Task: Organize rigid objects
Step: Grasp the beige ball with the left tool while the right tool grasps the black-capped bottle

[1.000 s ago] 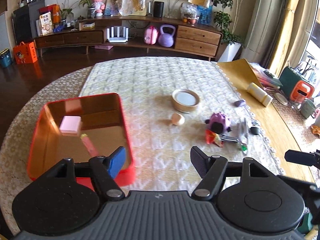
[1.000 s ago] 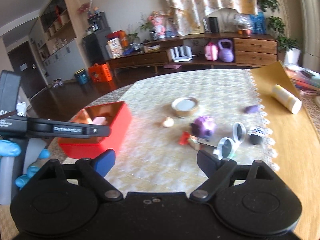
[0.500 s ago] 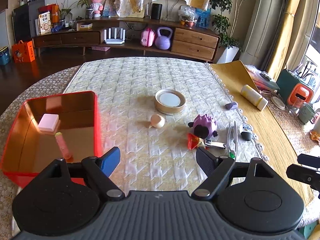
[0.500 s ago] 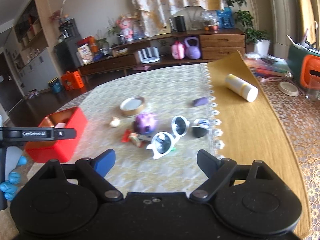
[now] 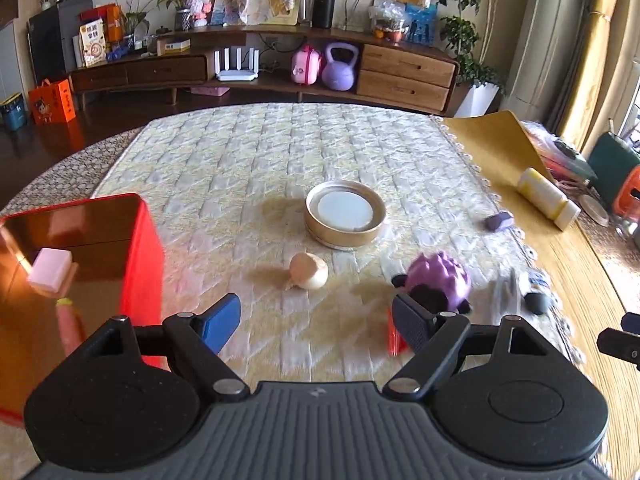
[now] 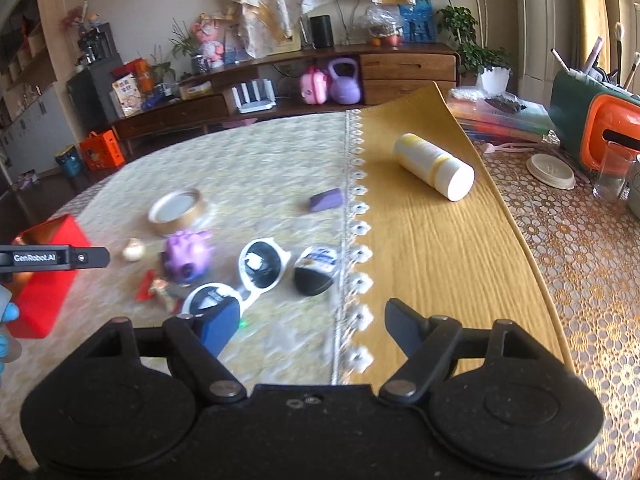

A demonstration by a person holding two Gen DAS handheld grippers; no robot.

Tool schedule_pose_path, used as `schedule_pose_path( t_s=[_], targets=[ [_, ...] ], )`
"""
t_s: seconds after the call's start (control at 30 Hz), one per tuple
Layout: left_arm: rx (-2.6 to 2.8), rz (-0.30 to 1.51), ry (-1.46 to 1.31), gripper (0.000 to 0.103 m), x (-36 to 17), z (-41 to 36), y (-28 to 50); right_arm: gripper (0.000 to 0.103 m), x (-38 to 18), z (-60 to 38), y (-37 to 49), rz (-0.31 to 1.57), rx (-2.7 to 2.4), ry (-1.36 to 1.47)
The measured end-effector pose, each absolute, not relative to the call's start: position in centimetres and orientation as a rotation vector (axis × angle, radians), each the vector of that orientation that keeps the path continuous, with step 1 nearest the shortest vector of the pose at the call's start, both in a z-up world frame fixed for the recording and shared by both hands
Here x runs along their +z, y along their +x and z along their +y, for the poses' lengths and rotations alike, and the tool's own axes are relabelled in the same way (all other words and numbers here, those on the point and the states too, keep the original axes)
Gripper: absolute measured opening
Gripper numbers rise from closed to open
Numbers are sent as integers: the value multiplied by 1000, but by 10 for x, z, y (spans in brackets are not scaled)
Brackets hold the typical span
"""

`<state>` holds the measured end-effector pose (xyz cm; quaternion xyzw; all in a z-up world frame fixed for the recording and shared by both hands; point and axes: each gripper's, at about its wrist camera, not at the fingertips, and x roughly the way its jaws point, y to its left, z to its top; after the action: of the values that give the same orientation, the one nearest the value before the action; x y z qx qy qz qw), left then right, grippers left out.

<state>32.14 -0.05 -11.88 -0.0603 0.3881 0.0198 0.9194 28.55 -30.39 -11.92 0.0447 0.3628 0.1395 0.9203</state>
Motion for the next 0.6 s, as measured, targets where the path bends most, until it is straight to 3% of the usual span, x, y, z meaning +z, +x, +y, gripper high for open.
schedule_pose_path(
  t_s=[0.6],
  targets=[
    [97,840,-93,83,-158,7,370,59,-151,-280,344,796,264,63]
  ],
)
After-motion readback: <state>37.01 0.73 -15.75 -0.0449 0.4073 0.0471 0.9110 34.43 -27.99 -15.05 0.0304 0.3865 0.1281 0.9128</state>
